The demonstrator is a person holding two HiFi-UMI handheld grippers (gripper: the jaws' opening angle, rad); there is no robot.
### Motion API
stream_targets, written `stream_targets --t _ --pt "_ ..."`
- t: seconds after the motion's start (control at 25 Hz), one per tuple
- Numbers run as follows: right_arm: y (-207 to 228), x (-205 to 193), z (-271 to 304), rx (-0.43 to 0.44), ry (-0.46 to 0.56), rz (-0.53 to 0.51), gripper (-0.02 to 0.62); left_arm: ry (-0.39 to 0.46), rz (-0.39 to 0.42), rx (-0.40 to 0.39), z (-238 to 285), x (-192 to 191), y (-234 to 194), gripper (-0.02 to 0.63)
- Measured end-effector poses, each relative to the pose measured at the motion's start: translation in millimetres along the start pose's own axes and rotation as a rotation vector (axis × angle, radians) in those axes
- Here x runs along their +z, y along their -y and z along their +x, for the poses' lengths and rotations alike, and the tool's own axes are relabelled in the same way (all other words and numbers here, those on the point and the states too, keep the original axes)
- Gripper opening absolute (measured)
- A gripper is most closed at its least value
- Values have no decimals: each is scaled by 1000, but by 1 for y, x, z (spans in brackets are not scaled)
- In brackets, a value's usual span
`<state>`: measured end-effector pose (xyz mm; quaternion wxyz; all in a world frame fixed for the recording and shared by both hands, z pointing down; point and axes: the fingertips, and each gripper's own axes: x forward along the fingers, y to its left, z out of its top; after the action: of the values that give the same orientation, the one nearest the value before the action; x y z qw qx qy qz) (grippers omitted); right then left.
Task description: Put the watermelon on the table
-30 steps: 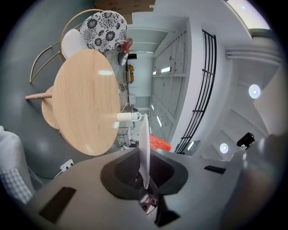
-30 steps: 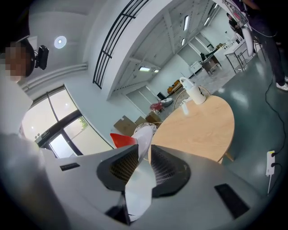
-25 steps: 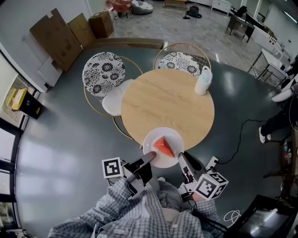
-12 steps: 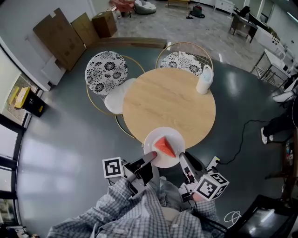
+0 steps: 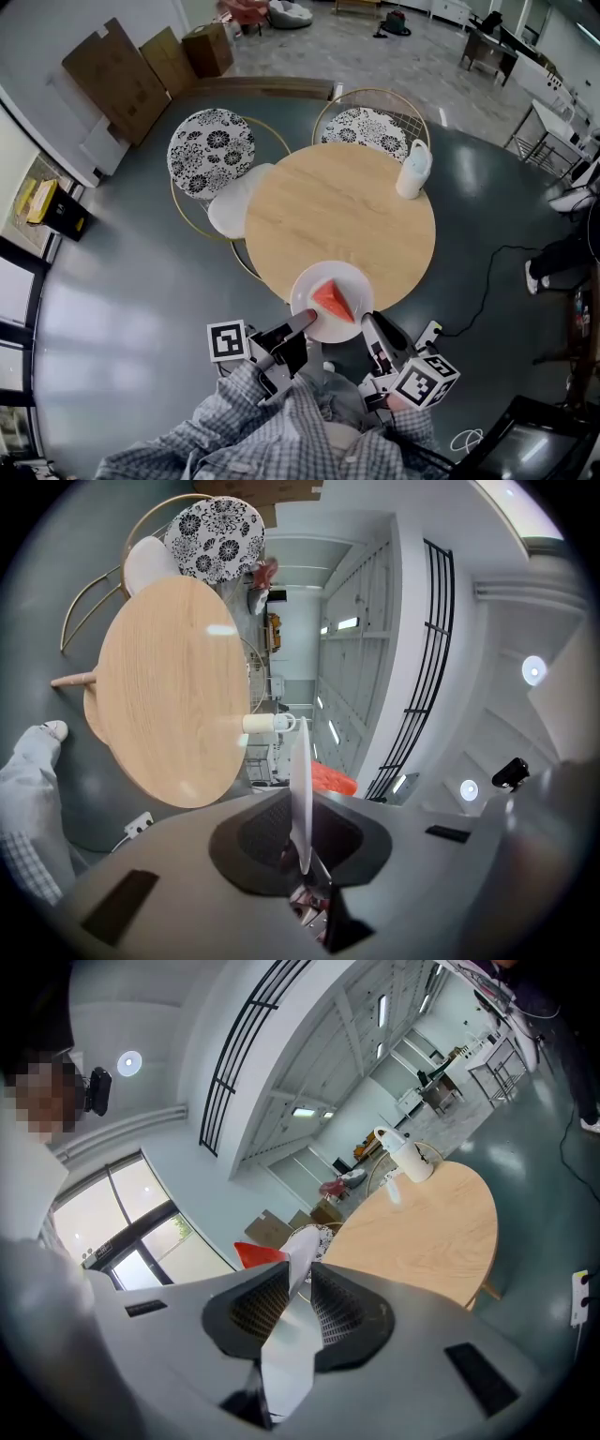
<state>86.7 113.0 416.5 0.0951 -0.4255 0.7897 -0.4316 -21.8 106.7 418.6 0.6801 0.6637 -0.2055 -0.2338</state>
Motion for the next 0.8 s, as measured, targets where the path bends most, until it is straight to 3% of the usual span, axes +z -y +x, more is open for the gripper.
stream_targets --t 0.8 --pt "32 69 86 -76 13 -1 80 -52 -13 11 72 96 -3 34"
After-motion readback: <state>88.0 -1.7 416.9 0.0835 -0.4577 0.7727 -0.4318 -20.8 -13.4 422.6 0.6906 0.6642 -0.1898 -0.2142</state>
